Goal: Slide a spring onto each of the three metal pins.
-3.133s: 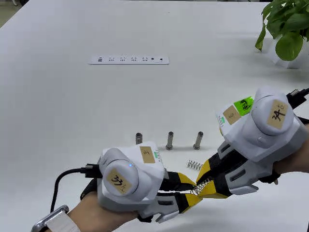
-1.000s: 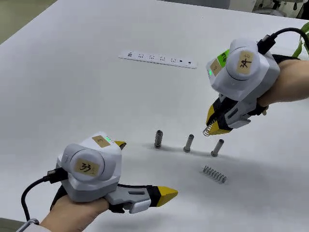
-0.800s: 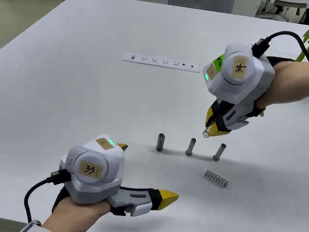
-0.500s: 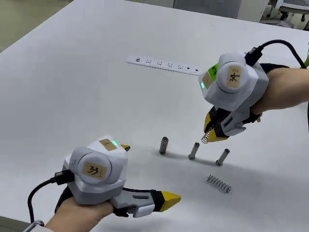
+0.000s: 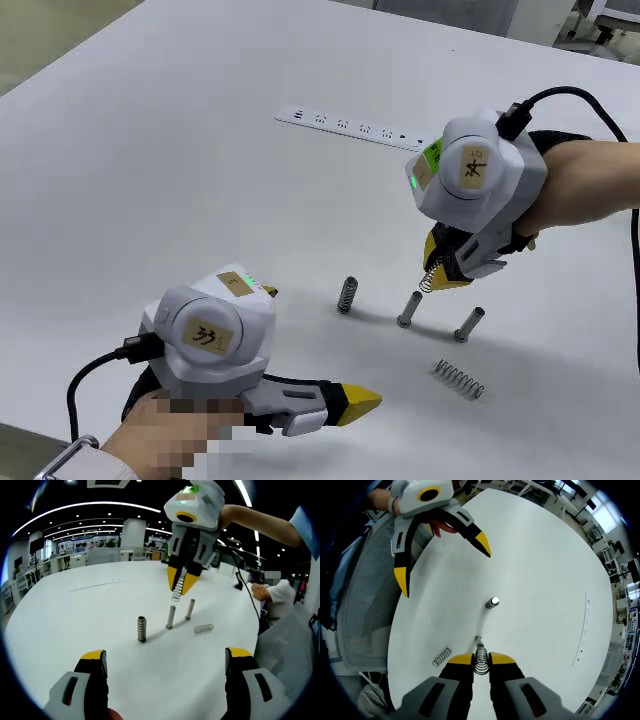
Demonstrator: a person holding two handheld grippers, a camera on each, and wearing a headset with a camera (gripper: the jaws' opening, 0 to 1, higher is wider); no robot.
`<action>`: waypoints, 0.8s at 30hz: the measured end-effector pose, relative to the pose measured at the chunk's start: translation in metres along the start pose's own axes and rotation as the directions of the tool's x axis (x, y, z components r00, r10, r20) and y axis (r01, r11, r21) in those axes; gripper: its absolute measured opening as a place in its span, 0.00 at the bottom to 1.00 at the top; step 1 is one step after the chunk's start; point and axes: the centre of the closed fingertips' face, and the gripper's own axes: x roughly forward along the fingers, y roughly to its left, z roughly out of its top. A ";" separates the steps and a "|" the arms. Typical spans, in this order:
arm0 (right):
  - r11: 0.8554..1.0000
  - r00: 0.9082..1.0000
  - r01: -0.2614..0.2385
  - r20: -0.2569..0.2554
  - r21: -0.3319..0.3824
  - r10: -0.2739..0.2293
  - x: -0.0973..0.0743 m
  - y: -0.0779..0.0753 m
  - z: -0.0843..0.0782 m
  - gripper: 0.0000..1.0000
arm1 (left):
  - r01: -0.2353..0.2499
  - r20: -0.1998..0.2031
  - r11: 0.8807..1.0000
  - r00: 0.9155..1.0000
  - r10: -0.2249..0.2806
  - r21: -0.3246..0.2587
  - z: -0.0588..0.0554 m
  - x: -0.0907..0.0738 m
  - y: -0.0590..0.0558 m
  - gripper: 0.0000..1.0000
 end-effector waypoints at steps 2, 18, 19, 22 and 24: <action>1.000 1.000 -0.004 -0.003 -0.003 0.004 0.002 0.000 0.000 0.12 | 0.005 -0.001 1.000 1.000 -0.005 0.003 0.000 0.001 -0.002 1.00; 0.999 0.999 -0.031 -0.042 -0.031 0.030 0.007 -0.001 0.003 0.12 | -0.001 0.011 1.000 1.000 0.001 -0.006 0.004 -0.001 0.000 1.00; 0.999 0.999 -0.033 -0.044 -0.032 0.032 0.007 -0.001 0.002 0.12 | 0.000 0.010 1.000 1.000 0.000 -0.005 0.004 -0.001 0.000 1.00; 0.999 0.998 -0.038 -0.045 -0.035 0.036 0.008 -0.001 0.003 0.12 | 0.005 0.007 1.000 1.000 -0.005 -0.004 0.004 -0.001 -0.002 1.00; 0.998 0.998 -0.042 -0.046 -0.037 0.040 0.008 -0.002 0.003 0.12 | 0.008 0.005 1.000 1.000 -0.008 -0.001 0.003 0.000 -0.002 1.00</action>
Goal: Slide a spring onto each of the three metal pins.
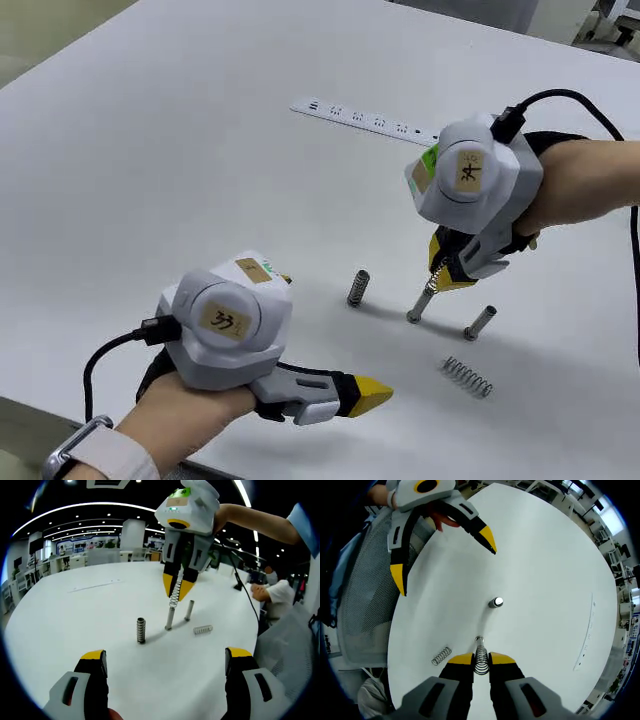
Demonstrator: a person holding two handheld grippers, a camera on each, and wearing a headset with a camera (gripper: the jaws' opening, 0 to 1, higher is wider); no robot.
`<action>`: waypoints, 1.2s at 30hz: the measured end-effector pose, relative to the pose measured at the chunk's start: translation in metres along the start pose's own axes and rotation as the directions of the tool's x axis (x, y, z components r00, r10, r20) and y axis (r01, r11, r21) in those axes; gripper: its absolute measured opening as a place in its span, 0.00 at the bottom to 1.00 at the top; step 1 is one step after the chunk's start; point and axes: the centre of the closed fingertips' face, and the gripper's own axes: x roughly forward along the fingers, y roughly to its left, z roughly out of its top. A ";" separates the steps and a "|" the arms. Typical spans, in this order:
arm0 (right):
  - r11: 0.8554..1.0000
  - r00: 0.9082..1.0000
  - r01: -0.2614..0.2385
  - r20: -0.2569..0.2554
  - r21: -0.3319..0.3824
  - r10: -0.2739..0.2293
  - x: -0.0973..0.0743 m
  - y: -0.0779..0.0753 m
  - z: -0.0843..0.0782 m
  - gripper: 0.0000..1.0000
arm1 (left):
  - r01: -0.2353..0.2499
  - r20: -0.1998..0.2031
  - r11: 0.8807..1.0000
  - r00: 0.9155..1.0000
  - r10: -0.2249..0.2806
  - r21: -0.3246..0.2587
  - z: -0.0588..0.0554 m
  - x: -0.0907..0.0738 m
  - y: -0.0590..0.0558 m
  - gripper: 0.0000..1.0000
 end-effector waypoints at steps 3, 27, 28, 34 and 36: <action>1.000 1.000 -0.002 -0.002 0.001 0.002 0.001 0.000 -0.001 0.12 | 0.004 -0.002 1.000 1.000 -0.004 -0.001 0.000 0.000 -0.001 1.00; 0.999 0.999 -0.026 -0.039 -0.029 0.025 0.016 0.002 -0.001 0.12 | 0.016 -0.014 1.000 1.000 -0.016 -0.002 -0.003 0.001 -0.001 1.00; 0.999 0.999 -0.027 -0.044 -0.033 0.025 0.017 0.002 -0.002 0.12 | 0.017 -0.014 1.000 1.000 -0.017 -0.001 -0.003 0.001 -0.001 1.00; 0.999 0.998 -0.035 -0.059 -0.037 0.033 0.026 0.002 -0.004 0.12 | 0.020 -0.015 1.000 1.000 -0.020 -0.006 -0.004 0.001 -0.002 1.00; 0.998 0.997 -0.038 -0.064 -0.042 0.036 0.029 0.002 -0.004 0.12 | 0.020 -0.016 1.000 1.000 -0.020 -0.007 -0.004 0.001 -0.001 1.00</action>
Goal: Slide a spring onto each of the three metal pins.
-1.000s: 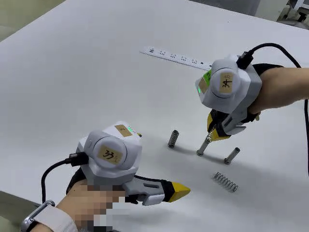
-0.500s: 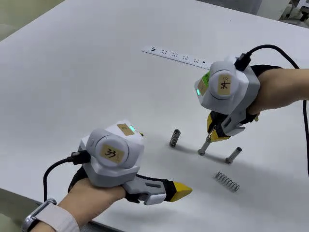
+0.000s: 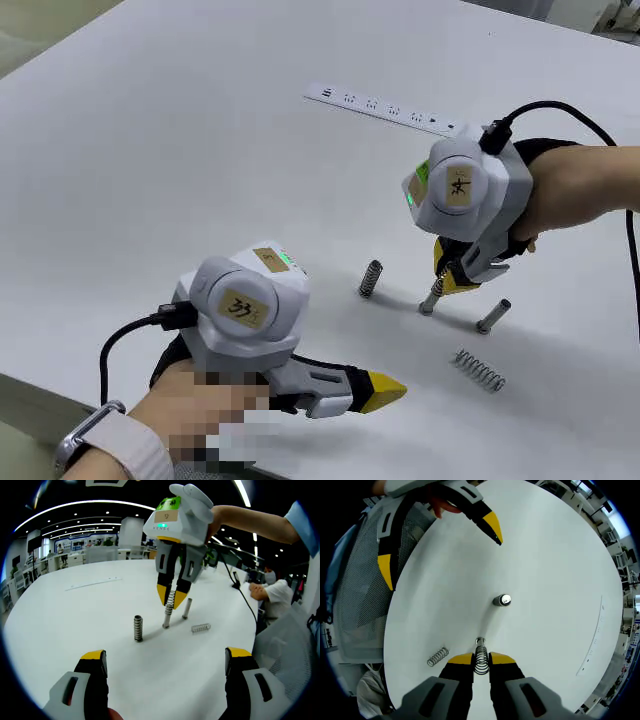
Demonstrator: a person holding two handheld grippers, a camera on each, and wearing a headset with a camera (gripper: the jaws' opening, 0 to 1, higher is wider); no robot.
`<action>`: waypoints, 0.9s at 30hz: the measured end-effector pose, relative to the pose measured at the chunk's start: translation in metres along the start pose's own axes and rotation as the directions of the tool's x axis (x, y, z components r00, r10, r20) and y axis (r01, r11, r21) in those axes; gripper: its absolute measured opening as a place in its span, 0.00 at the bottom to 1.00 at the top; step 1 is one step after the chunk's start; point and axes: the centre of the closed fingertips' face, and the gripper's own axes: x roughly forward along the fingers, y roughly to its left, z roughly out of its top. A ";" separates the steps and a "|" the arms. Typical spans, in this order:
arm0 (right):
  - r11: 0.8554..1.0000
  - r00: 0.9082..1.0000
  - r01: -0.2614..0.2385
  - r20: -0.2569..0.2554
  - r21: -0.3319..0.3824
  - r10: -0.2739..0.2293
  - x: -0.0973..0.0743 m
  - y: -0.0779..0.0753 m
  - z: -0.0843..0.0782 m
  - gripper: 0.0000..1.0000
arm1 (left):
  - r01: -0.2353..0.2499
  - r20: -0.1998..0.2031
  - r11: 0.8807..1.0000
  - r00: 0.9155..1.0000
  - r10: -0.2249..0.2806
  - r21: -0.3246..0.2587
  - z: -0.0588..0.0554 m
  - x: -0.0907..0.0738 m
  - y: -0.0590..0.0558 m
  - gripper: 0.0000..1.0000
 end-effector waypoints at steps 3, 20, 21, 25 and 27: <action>1.000 1.000 -0.004 -0.003 0.003 0.004 0.005 -0.001 0.000 0.13 | 0.004 -0.001 1.000 1.000 -0.004 -0.003 0.000 0.000 -0.001 1.00; 1.000 1.000 -0.016 -0.014 0.000 0.016 0.028 0.001 0.002 0.13 | 0.021 -0.005 1.000 1.000 -0.021 -0.011 -0.001 0.001 -0.003 1.00; 1.000 1.000 -0.017 -0.015 0.003 0.017 0.028 0.001 0.001 0.13 | 0.021 -0.005 1.000 1.000 -0.021 -0.011 -0.001 0.002 -0.003 1.00; 1.000 1.000 -0.016 -0.014 0.008 0.016 0.030 0.001 0.000 0.13 | 0.024 -0.008 1.000 1.000 -0.024 -0.011 -0.002 0.002 -0.004 1.00; 1.000 1.000 -0.019 -0.013 0.006 0.019 0.030 0.002 0.000 0.13 | 0.024 -0.008 1.000 1.000 -0.024 -0.012 -0.002 0.003 -0.004 1.00</action>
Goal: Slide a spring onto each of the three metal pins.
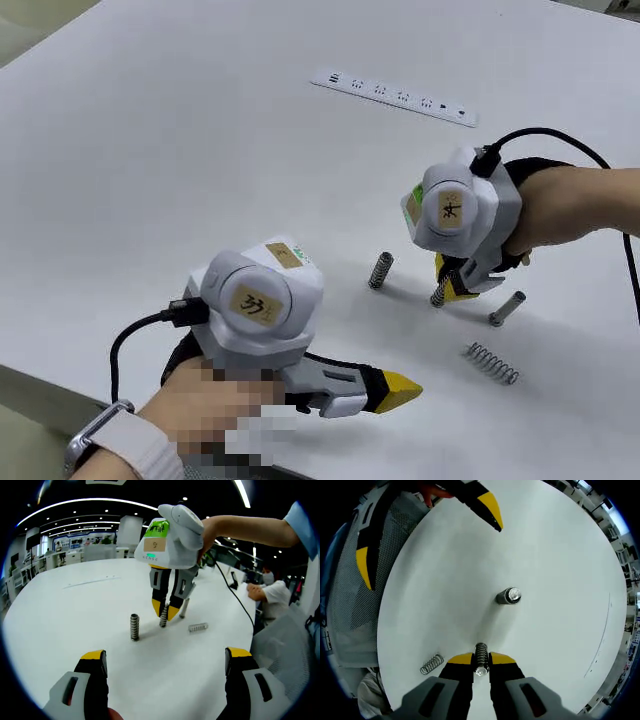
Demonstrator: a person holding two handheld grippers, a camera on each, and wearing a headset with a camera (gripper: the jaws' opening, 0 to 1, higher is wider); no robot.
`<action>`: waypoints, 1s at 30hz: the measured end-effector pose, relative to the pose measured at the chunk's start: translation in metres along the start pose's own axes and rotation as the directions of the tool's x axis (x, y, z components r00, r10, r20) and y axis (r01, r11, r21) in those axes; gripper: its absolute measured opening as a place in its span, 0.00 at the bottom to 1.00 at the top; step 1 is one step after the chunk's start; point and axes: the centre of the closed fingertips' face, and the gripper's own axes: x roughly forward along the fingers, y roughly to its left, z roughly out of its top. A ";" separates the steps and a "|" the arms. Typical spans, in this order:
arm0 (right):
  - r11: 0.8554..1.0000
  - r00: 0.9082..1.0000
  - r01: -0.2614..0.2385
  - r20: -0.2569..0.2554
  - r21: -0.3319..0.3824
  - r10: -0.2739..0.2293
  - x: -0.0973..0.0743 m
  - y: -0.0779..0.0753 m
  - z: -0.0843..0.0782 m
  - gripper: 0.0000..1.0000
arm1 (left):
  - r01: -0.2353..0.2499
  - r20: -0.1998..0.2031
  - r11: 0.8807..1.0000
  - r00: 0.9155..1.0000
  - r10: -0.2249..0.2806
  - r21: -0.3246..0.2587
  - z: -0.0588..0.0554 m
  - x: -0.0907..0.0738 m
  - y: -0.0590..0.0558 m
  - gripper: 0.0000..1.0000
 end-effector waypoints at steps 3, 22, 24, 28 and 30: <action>1.000 1.000 0.004 0.002 0.002 -0.004 0.001 -0.001 0.000 0.13 | 0.001 -0.001 1.000 1.000 -0.001 -0.001 0.000 0.000 0.000 1.00; 1.000 1.000 -0.002 0.010 -0.006 0.002 0.003 0.000 0.001 0.28 | -0.008 -0.004 1.000 1.000 0.008 0.002 0.000 0.000 0.001 1.00; 1.000 1.000 -0.001 0.018 0.005 0.001 0.003 0.000 0.000 0.33 | -0.011 -0.004 1.000 1.000 0.011 0.001 -0.001 0.000 0.002 1.00; 1.000 0.999 -0.003 0.038 0.023 0.002 -0.001 0.004 0.001 0.48 | -0.011 -0.004 1.000 1.000 0.011 0.000 -0.001 0.001 0.002 1.00; 0.999 0.999 0.000 0.049 0.032 -0.001 -0.002 0.004 0.002 0.54 | -0.014 -0.008 1.000 1.000 0.014 0.005 -0.002 0.000 0.002 1.00</action>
